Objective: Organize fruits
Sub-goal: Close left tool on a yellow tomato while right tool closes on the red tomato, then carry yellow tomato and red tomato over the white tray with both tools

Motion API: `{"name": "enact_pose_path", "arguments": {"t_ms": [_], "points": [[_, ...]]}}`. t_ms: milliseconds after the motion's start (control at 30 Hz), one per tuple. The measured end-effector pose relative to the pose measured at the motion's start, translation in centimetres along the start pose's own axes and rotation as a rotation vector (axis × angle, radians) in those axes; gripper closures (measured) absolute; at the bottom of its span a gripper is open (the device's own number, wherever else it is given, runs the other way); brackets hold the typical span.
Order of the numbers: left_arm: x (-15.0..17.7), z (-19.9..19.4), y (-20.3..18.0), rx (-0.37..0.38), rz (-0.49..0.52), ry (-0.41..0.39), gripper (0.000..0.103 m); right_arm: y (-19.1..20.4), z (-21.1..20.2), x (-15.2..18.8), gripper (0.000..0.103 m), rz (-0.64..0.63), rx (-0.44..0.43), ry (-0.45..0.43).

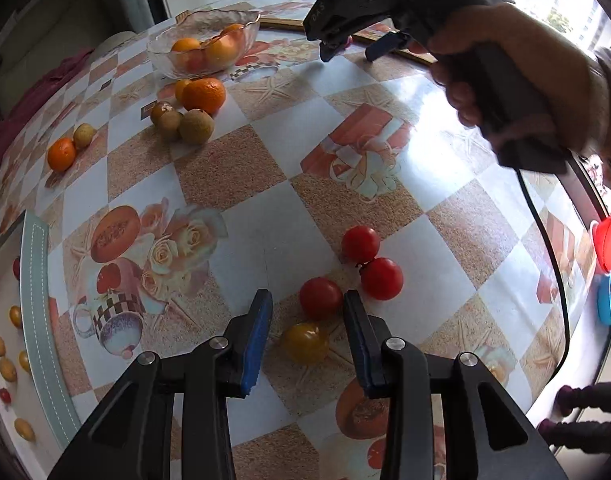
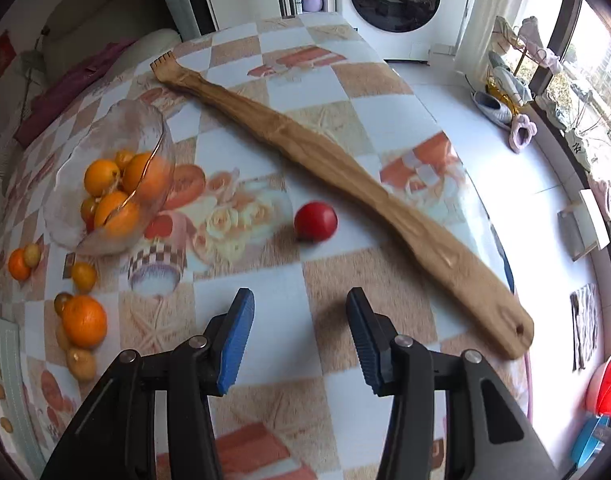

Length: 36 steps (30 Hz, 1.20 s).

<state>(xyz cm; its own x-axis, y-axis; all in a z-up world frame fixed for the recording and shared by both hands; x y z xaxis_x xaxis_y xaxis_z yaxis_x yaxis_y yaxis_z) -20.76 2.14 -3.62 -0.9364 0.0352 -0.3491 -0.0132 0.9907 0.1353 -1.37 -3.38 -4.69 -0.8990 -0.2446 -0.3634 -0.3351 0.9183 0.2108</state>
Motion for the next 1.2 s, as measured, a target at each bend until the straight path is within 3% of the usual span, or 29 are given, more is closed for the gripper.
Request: {"name": "enact_pose_path", "arguments": {"t_ms": [167,200,233,367,533,633,800,867,1200], "points": [[0.0,0.0,-0.2,-0.014,-0.016,-0.003,0.064,0.4,1.4,-2.4,0.053,-0.044,0.021,-0.033],[0.0,0.0,-0.2,-0.016,-0.018,-0.004,0.064,0.5,1.5,-2.7,0.059,-0.054,0.022,-0.036],[0.0,0.0,-0.2,-0.016,-0.019,-0.005,0.064,0.6,1.6,-3.0,0.080,-0.062,0.029,-0.040],[0.2,-0.2,-0.3,-0.022,-0.013,-0.018,0.064,0.0,0.9,-2.9,0.081,-0.015,-0.012,-0.042],[0.5,-0.5,-0.6,-0.026,0.013,-0.028,0.064,0.0,-1.0,0.9,0.080,-0.010,-0.065,-0.011],[0.7,-0.6,-0.7,-0.030,0.026,-0.019,0.071,-0.3,-1.9,3.3,0.080,0.000,-0.077,0.019],[1.4,-0.9,-0.4,-0.033,0.020,-0.005,0.071,-0.9,-3.7,6.2,0.080,0.035,-0.088,0.051],[1.5,-1.0,-0.5,-0.025,0.033,-0.006,0.080,-0.9,-4.3,6.9,0.080,0.050,-0.095,0.058],[1.5,-2.6,0.4,0.007,-0.003,-0.035,0.080,1.1,-7.3,9.7,0.080,0.036,-0.127,0.091]]}}
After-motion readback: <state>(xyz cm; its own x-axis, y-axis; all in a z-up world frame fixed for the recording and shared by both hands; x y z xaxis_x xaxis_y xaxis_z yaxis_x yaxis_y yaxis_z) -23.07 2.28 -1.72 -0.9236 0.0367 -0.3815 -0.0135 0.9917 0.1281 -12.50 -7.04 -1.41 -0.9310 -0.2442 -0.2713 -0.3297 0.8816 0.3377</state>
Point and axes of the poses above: each gripper's, at about its wrist camera, not at the fingertips, and z roughly the way its jaws point, y to its left, x to its underside, the point moved 3 cm from there along z, roughly the way its jaws point, and after that the axes turned 9 degrees about -x, right-handed, at the moved point
